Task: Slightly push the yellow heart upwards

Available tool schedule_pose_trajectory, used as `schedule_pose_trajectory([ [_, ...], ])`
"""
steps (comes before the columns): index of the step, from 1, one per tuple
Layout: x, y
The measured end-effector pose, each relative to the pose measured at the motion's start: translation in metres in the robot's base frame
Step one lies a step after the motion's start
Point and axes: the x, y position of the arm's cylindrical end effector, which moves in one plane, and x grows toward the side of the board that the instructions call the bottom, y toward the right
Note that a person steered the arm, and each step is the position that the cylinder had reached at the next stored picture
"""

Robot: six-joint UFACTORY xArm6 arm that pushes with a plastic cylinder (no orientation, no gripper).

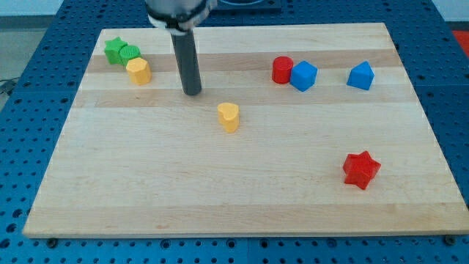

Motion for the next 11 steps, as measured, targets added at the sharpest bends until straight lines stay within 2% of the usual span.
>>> schedule_pose_trajectory([
  [1,0.009,-0.021],
  [3,0.191,-0.004],
  [4,0.174,0.060],
  [5,0.099,0.071],
  [6,0.099,0.071],
  [7,0.055,0.071],
  [8,0.054,0.071],
  [9,0.105,0.091],
  [10,0.094,0.152],
  [11,0.062,0.165],
])
